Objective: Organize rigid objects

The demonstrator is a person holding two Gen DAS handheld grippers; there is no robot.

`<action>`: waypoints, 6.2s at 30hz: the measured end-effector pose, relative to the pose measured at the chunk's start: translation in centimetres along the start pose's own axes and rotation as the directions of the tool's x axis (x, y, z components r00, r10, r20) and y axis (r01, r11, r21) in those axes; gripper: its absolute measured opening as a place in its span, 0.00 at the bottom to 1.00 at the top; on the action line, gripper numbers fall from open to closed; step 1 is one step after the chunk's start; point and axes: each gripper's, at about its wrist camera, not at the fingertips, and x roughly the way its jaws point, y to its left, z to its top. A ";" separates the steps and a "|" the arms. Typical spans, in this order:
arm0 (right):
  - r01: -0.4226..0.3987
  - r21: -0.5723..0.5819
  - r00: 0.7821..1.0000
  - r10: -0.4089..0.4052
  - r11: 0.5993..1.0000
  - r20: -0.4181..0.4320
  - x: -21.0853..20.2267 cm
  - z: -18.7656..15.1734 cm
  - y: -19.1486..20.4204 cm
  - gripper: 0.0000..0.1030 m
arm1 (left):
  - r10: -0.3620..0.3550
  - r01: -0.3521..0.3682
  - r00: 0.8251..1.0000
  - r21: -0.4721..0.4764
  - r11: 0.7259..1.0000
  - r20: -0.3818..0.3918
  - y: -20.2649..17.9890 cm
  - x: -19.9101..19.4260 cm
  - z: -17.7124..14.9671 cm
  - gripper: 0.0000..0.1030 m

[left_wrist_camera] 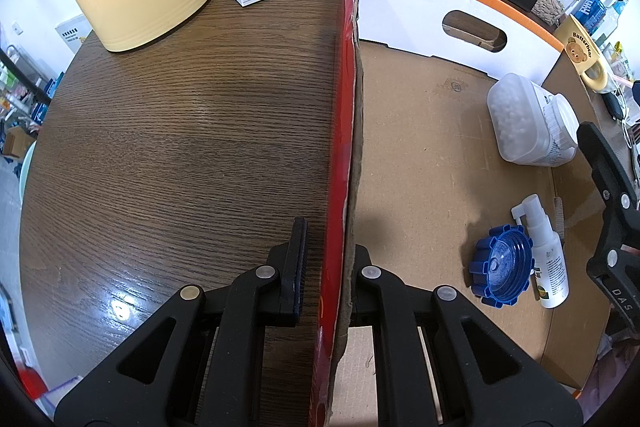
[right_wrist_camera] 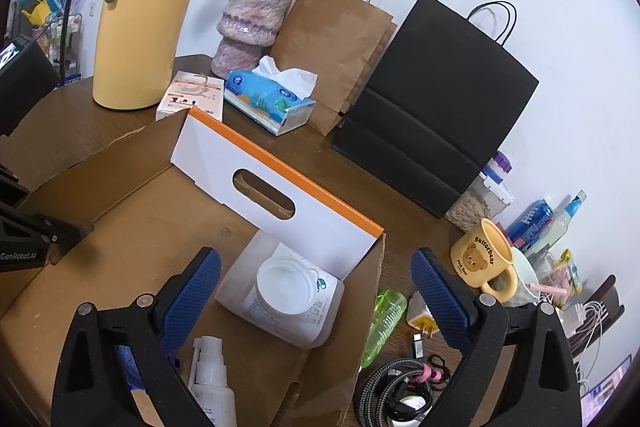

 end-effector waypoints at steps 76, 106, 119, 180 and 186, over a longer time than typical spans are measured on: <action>0.004 0.408 0.991 0.050 0.913 -0.121 0.6 -12.7 -11.2 0.29 | 0.001 -0.001 1.000 0.001 1.000 0.000 -0.2 0.0 0.0 0.07; -0.007 0.466 0.998 -0.021 0.885 0.054 -4.3 -10.8 -11.9 0.01 | 0.001 -0.001 1.000 0.001 1.000 0.000 -0.1 0.0 0.0 0.07; 0.012 0.510 0.991 0.058 0.860 -0.122 -0.2 -13.1 -12.3 0.17 | 0.001 -0.001 1.000 0.001 1.000 0.000 -0.1 0.0 0.0 0.07; 0.053 0.373 0.998 -0.064 0.926 0.019 -4.9 -7.7 -10.1 0.18 | 0.001 -0.001 1.000 0.002 1.000 0.000 -0.3 0.0 0.0 0.07; -0.044 0.230 0.995 0.021 0.972 0.100 -4.4 -2.6 -6.0 0.18 | 0.001 -0.001 1.000 0.002 1.000 0.000 -0.2 0.0 0.0 0.07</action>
